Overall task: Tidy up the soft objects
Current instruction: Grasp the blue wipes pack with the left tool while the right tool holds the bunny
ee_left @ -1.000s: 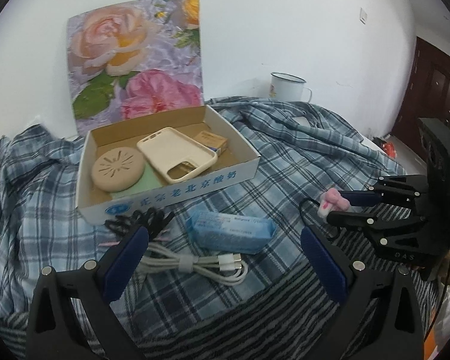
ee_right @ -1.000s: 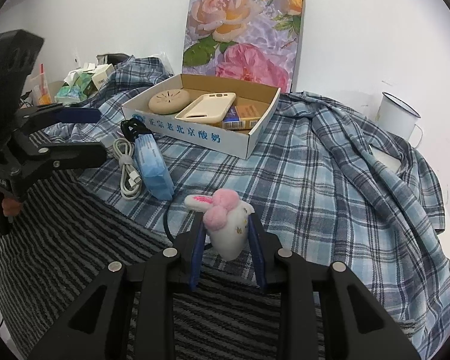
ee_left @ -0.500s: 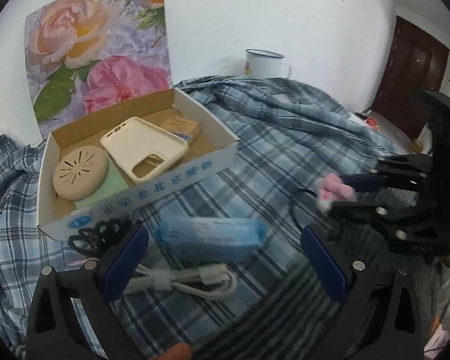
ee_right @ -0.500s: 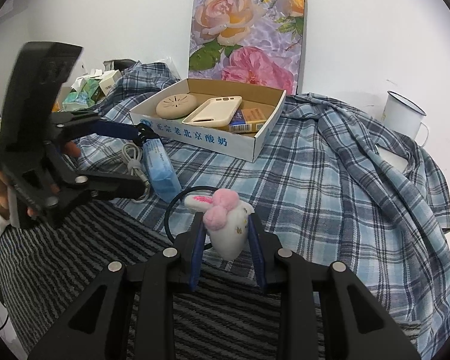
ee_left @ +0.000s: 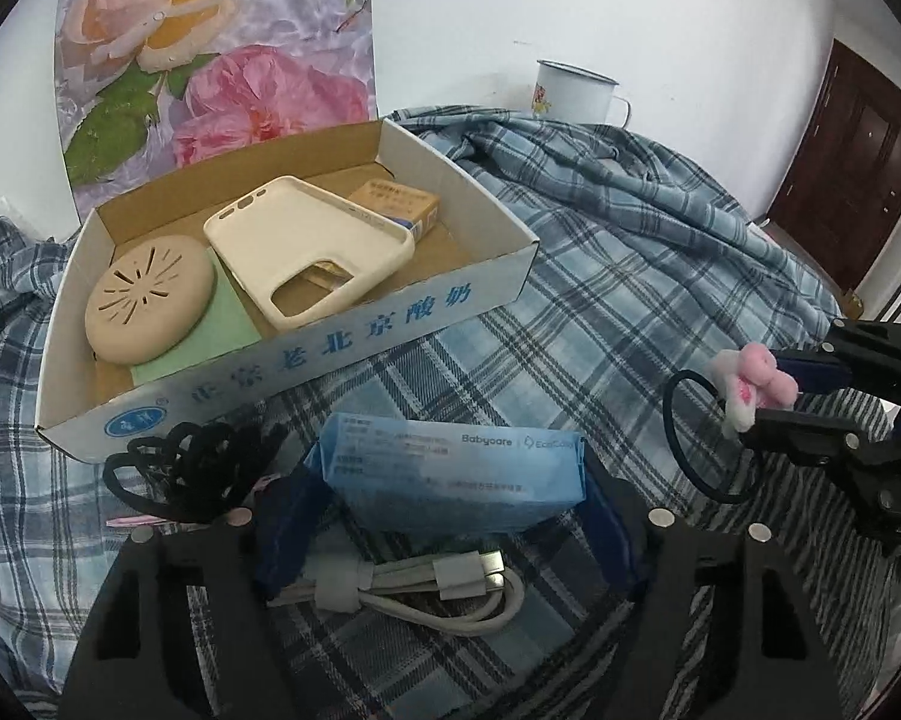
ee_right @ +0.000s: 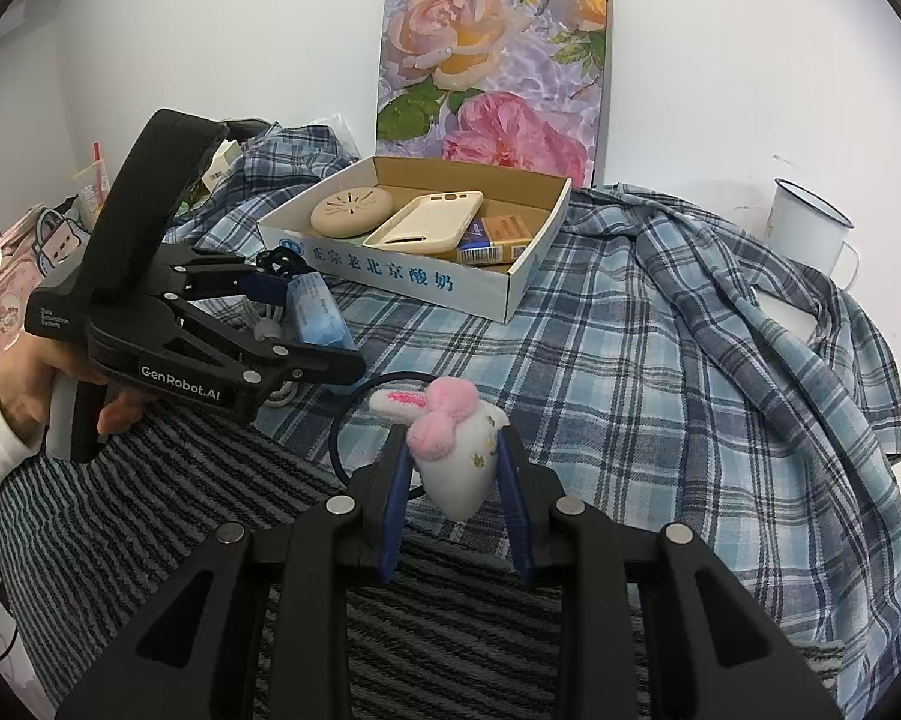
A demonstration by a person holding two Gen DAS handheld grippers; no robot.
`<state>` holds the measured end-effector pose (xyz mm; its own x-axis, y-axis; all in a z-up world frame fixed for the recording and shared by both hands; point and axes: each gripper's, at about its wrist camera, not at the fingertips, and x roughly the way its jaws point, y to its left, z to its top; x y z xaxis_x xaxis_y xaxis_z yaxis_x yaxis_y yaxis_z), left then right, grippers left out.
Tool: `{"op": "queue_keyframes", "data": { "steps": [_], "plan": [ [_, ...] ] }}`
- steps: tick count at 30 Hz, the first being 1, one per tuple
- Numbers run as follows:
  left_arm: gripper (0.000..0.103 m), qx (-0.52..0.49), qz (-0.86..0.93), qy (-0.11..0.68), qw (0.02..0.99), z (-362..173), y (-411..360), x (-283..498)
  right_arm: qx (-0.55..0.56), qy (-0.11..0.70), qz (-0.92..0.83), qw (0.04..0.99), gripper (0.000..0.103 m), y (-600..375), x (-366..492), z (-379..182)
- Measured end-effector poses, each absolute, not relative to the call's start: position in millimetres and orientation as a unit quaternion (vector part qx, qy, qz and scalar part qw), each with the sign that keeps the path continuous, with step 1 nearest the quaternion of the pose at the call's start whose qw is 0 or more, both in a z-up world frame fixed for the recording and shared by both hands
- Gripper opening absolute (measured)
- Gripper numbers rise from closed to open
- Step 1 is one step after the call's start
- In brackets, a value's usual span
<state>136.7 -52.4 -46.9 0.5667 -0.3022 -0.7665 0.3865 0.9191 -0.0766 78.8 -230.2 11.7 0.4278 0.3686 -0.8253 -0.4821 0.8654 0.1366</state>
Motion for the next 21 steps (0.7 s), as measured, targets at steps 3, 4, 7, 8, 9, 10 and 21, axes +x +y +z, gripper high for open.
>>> {"op": "queue_keyframes", "data": {
  "steps": [3,4,7,8,9,10,21],
  "plan": [
    [0.076,0.043,-0.197,0.410,0.890,-42,-51,133,-0.061,0.456,0.249,0.852,0.028,-232,75,17],
    [0.076,0.042,-0.197,0.402,0.893,-39,-50,131,-0.060,0.448,0.249,0.856,0.028,-233,74,20],
    [0.076,0.041,-0.197,0.380,0.903,-29,-50,124,-0.056,0.435,0.244,0.865,0.028,-236,71,25],
    [0.076,0.041,-0.196,0.374,0.906,-25,-50,121,-0.056,0.433,0.243,0.866,0.028,-237,71,26],
    [0.076,0.041,-0.195,0.366,0.909,-21,-50,118,-0.056,0.431,0.241,0.868,0.027,-237,71,27],
    [0.076,0.040,-0.196,0.358,0.912,-17,-50,115,-0.056,0.428,0.239,0.870,0.028,-237,71,28],
    [0.076,0.040,-0.180,0.290,0.939,29,-46,76,-0.057,0.381,0.240,0.891,0.027,-239,63,54]
  ]
}}
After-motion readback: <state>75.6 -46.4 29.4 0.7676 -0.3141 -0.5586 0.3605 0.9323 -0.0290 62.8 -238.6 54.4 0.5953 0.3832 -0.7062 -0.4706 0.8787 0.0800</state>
